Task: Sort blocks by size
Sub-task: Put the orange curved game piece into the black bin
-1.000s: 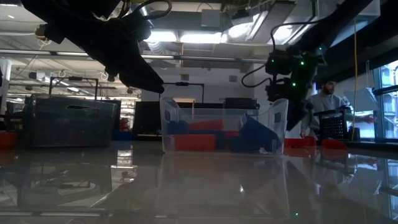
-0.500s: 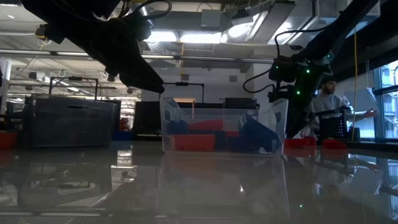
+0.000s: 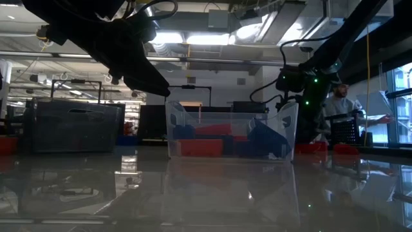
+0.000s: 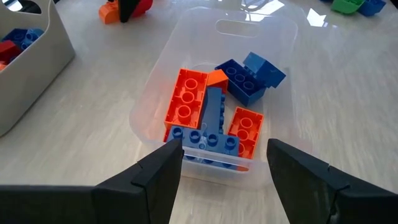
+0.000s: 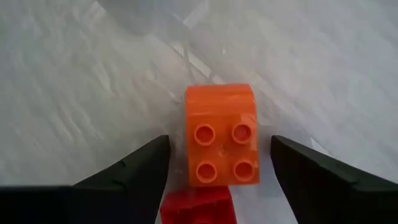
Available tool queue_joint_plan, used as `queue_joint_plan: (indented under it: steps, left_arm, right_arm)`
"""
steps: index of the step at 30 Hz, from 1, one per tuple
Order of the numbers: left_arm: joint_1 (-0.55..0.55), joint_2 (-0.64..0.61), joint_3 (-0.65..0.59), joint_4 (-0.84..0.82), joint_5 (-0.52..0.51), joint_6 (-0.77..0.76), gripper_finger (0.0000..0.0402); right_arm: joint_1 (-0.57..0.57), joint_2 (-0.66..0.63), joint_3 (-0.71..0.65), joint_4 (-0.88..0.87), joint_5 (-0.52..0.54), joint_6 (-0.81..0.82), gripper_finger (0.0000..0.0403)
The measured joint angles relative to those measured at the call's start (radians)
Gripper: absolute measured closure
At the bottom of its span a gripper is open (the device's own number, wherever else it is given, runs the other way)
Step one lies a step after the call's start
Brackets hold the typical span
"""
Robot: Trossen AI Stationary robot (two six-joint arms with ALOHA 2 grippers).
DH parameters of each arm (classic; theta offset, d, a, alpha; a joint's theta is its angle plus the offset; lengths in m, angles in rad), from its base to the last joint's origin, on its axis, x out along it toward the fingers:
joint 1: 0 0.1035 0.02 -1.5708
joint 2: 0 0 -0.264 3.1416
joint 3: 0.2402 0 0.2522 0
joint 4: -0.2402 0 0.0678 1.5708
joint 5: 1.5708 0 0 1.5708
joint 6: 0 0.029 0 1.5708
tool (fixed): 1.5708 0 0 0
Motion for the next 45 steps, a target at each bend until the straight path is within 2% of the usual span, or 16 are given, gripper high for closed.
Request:
queue_joint_plan:
  steps: [4,10,15,18,24,28,31,34,39,45]
  left_arm:
    - [0.0,0.0,0.0,0.0,0.0,0.0,0.0179]
    - [0.0,0.0,0.0,0.003,0.0,0.004,0.0179]
    - [-0.008,-0.009,0.0,0.046,0.0,0.036,0.0179]
    - [-0.008,-0.04,0.008,0.049,0.0,0.063,0.0179]
    - [-0.007,-0.105,0.023,0.062,0.0,0.119,0.0179]
    - [-0.004,-0.101,0.023,0.125,0.0,0.172,0.0179]
    - [-0.004,-0.093,0.023,0.173,0.0,0.267,0.0179]
    - [-0.004,-0.093,0.023,0.221,0.0,0.353,0.0179]
    - [-0.006,-0.09,0.023,0.242,0.0,0.488,0.0179]
    - [-0.006,-0.047,0.024,0.294,0.0,0.616,0.0179]
  right_arm:
    - [0.0,0.006,-0.001,0.013,0.007,-0.005,0.0164]
    - [-0.001,0.009,0.001,0.02,0.023,-0.024,0.0262]
    - [0.006,-0.02,-0.001,0.018,0.019,-0.048,0.0265]
    - [0.029,-0.083,-0.005,0.007,-0.001,-0.05,0.0265]
    - [0.137,-0.245,-0.003,0.028,-0.119,-0.026,0.0261]
    - [0.254,-0.306,-0.002,0.111,-0.243,-0.016,0.0259]
    - [0.35,-0.309,-0.002,0.223,-0.36,0.002,0.0259]
    - [0.438,-0.286,0.0,0.35,-0.427,0.017,0.0259]
    - [0.547,-0.236,0.0,0.517,-0.438,0.064,0.0258]
    - [0.612,-0.153,0.0,0.691,-0.441,0.135,0.0257]
